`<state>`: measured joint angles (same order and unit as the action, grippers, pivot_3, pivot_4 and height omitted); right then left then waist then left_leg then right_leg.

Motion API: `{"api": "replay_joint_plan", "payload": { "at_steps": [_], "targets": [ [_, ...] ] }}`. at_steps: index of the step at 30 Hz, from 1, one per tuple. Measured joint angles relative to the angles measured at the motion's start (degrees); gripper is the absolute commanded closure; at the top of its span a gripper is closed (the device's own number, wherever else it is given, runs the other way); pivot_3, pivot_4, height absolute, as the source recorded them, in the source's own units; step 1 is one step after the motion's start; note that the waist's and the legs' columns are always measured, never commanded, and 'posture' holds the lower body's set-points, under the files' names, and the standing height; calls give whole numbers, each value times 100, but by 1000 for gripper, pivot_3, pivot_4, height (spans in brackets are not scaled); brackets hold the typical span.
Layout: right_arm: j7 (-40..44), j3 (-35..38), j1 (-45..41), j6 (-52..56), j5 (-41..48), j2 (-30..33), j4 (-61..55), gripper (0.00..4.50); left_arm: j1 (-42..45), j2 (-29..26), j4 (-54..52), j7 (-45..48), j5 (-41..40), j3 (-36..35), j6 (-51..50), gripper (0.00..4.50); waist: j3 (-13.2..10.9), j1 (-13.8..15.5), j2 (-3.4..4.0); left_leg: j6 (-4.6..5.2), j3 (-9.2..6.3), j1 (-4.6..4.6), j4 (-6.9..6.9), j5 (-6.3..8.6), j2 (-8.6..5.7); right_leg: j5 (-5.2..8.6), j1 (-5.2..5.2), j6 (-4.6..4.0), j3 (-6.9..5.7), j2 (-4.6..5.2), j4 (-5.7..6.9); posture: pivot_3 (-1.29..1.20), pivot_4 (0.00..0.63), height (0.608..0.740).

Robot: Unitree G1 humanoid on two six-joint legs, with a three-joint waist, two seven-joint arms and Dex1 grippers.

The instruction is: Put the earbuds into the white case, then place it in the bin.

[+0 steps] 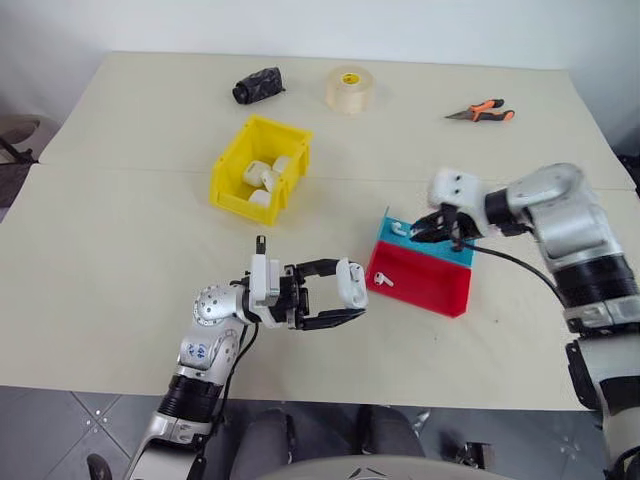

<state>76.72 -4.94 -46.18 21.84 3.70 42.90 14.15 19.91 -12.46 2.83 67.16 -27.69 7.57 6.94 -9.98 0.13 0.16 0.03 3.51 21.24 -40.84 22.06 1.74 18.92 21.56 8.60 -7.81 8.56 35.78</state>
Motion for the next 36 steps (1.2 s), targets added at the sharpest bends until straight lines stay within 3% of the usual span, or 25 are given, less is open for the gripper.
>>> {"api": "replay_joint_plan", "payload": {
  "at_steps": [3,11,13,17,22,36],
  "targets": [
    [-329,787,632,601,833,-167,-901,4005,286,57,226,26,-21,-66,-4,1704,0,-8,0,0,0,-3,2,0,1,0,0,0,0,-1,2,0,150,740],
    [-2003,2373,1895,2207,3544,-1647,-3107,4005,837,252,805,167,-37,-197,-88,1704,-1,6,2,0,-7,-4,5,0,-1,0,0,0,-1,-1,5,0,150,740],
    [-2593,2477,2335,2460,4282,-2228,-3667,4005,1104,308,971,152,-37,-216,-176,1704,-1,25,2,0,-8,-2,3,0,-4,0,-1,0,-1,-1,5,0,150,740],
    [-3434,2455,2789,2580,5083,-2708,-4182,4005,1384,400,1083,116,-38,-288,-290,1704,-1,14,2,0,-7,-7,6,0,-6,0,-1,0,2,-1,6,0,150,740],
    [-3910,2174,3243,2333,5349,-3027,-4423,4005,1450,565,1147,28,-55,-326,-485,1704,-1,-12,2,0,-5,-8,10,0,-7,0,-1,0,3,-1,5,0,150,740],
    [-3906,1518,3764,1212,5139,-3013,-4389,4005,1451,605,975,-150,-64,-357,-964,1704,-1,-12,2,0,-4,-9,12,0,-7,0,0,0,4,-1,5,0,150,740]
  ]
}}
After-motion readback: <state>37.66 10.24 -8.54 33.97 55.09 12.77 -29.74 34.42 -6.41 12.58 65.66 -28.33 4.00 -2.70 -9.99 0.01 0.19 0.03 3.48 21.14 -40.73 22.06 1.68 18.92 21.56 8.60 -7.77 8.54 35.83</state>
